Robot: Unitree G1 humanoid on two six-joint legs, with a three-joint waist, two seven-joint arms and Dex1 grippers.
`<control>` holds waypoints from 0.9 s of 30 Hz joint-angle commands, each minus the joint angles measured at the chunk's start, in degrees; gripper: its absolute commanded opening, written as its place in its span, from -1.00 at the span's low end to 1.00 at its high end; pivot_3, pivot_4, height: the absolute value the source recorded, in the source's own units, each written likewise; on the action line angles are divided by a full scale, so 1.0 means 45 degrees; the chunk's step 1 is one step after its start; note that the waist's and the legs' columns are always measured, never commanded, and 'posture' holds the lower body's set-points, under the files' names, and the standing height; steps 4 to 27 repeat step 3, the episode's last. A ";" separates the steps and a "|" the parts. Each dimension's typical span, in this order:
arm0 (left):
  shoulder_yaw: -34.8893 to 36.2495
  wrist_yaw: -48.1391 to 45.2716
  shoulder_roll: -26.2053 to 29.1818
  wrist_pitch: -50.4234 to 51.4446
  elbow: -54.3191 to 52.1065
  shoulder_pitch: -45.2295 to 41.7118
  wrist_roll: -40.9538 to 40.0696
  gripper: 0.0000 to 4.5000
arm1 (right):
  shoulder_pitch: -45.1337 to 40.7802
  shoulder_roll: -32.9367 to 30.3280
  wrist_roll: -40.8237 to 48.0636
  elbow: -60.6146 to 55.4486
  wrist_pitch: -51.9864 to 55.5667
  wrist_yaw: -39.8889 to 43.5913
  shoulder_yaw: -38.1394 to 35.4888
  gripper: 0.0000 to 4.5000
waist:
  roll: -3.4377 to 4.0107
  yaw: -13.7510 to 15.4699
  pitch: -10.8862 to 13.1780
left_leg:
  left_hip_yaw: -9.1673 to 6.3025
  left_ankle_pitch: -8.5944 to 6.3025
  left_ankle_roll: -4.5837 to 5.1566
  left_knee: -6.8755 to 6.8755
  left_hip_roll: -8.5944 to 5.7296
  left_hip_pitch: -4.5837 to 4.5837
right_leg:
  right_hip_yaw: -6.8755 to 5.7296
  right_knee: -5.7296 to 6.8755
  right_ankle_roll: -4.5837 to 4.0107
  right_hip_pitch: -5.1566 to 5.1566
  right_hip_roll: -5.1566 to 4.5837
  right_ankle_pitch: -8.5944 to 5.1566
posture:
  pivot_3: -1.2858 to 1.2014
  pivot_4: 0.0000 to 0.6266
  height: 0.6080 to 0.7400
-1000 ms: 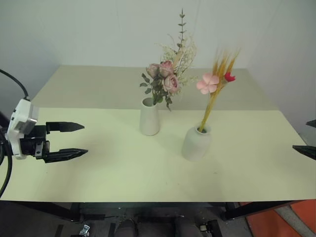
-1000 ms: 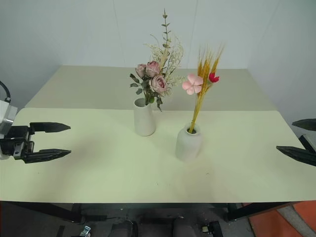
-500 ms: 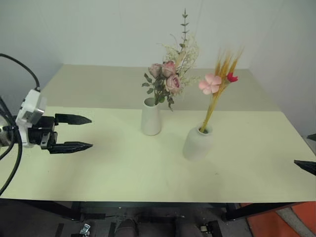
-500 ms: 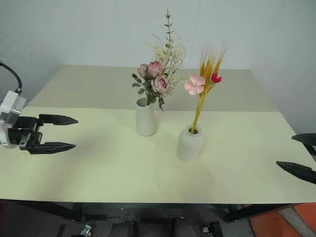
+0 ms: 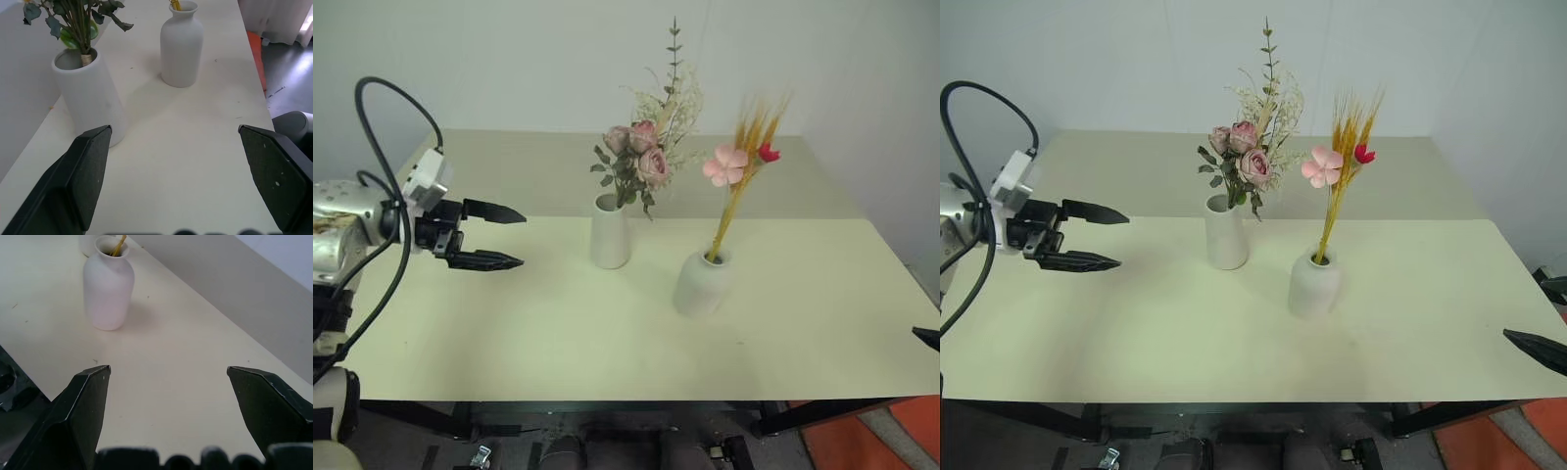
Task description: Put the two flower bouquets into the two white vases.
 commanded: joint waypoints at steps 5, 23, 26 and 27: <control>-0.1115 -0.0045 -0.0290 -0.1110 0.1227 -0.1402 -0.0271 1.00 | 0.0110 -0.0159 -0.0069 -0.0067 -0.0496 0.0053 -0.0731 0.98 | 0.0000 0.0010 0.0000 | -0.0003 0.0000 0.0000 0.0001 -0.0003 -0.0003 | 0.0000 -0.0002 0.0002 0.0003 -0.0001 0.0001 | 0.03 -0.52 1.00; -0.1115 -0.0045 -0.0290 -0.1110 0.1227 -0.1402 -0.0271 1.00 | 0.0110 -0.0159 -0.0069 -0.0067 -0.0496 0.0053 -0.0731 0.98 | 0.0000 0.0010 0.0000 | -0.0003 0.0000 0.0000 0.0001 -0.0003 -0.0003 | 0.0000 -0.0002 0.0002 0.0003 -0.0001 0.0001 | 0.03 -0.52 1.00; -0.1115 -0.0045 -0.0290 -0.1110 0.1227 -0.1402 -0.0271 1.00 | 0.0110 -0.0159 -0.0069 -0.0067 -0.0496 0.0053 -0.0731 0.98 | 0.0000 0.0010 0.0000 | -0.0003 0.0000 0.0000 0.0001 -0.0003 -0.0003 | 0.0000 -0.0002 0.0002 0.0003 -0.0001 0.0001 | 0.03 -0.52 1.00; -0.1115 -0.0045 -0.0290 -0.1110 0.1227 -0.1402 -0.0271 1.00 | 0.0110 -0.0159 -0.0069 -0.0067 -0.0496 0.0053 -0.0731 0.98 | 0.0000 0.0010 0.0000 | -0.0003 0.0000 0.0000 0.0001 -0.0003 -0.0003 | 0.0000 -0.0002 0.0002 0.0003 -0.0001 0.0001 | 0.03 -0.52 1.00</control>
